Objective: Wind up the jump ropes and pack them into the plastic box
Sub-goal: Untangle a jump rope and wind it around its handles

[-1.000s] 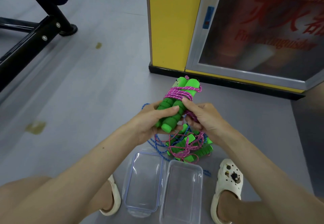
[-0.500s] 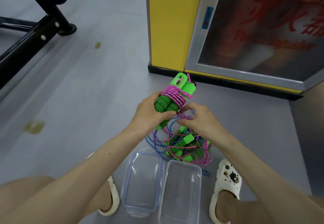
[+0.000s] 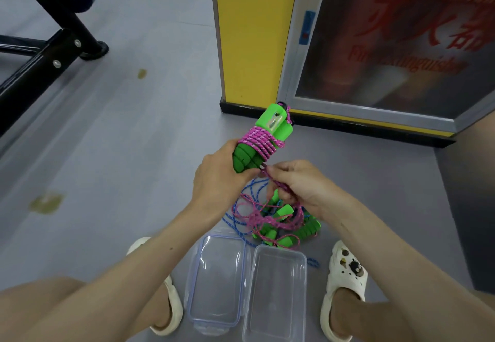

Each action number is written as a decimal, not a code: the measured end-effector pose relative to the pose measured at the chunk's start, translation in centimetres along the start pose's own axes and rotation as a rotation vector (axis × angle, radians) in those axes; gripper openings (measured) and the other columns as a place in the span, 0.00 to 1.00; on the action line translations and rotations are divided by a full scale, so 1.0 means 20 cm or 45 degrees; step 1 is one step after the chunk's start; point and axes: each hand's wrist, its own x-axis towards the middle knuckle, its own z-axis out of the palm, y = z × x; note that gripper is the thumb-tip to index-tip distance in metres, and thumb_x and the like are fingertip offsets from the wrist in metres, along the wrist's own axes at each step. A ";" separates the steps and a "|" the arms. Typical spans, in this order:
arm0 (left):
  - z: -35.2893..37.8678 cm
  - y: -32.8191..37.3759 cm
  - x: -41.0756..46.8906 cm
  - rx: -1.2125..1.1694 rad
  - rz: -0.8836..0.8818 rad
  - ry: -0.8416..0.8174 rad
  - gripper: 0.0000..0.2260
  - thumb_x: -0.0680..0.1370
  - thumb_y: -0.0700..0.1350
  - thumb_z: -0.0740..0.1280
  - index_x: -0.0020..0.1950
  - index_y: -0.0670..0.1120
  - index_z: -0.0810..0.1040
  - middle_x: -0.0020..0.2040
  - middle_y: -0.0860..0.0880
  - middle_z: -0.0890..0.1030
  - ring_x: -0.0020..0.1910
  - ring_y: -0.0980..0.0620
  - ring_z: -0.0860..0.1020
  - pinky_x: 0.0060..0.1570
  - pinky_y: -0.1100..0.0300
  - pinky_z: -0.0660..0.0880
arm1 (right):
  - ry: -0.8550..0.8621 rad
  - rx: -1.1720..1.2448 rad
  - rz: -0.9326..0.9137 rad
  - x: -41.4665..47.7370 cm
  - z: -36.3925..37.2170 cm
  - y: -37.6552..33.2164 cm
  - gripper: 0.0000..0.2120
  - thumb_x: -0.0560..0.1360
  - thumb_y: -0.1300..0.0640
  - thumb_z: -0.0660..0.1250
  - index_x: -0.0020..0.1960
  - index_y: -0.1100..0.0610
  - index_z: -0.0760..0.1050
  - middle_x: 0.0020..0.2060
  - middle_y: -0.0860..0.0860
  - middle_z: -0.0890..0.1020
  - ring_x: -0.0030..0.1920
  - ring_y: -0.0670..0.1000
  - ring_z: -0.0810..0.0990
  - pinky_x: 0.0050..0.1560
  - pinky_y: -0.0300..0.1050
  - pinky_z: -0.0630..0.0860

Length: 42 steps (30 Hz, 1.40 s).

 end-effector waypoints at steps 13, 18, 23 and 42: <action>0.03 -0.01 -0.05 0.598 0.303 0.118 0.18 0.72 0.45 0.73 0.61 0.46 0.74 0.39 0.48 0.81 0.35 0.42 0.77 0.30 0.58 0.62 | -0.040 -0.127 -0.098 -0.01 0.03 0.00 0.12 0.81 0.62 0.58 0.45 0.62 0.78 0.25 0.51 0.78 0.20 0.43 0.66 0.22 0.35 0.63; 0.06 -0.05 -0.05 0.612 0.362 0.122 0.24 0.70 0.41 0.74 0.64 0.43 0.73 0.42 0.46 0.81 0.35 0.43 0.78 0.27 0.57 0.66 | -0.026 0.014 -0.108 0.00 0.03 0.01 0.12 0.81 0.64 0.56 0.47 0.63 0.77 0.29 0.52 0.79 0.22 0.44 0.66 0.23 0.35 0.63; 0.08 -0.05 -0.08 0.635 0.521 0.141 0.36 0.63 0.35 0.75 0.70 0.40 0.70 0.49 0.43 0.81 0.40 0.42 0.78 0.25 0.59 0.65 | -0.006 0.025 -0.130 -0.01 0.00 0.00 0.10 0.80 0.65 0.58 0.44 0.62 0.75 0.32 0.54 0.79 0.22 0.44 0.65 0.24 0.35 0.59; -0.08 0.04 -0.01 -1.012 -0.498 -0.837 0.19 0.72 0.53 0.69 0.60 0.46 0.76 0.47 0.47 0.83 0.44 0.47 0.83 0.41 0.56 0.80 | -0.234 0.123 -0.128 -0.02 -0.05 -0.01 0.26 0.70 0.40 0.62 0.51 0.63 0.74 0.27 0.50 0.74 0.24 0.45 0.64 0.27 0.35 0.63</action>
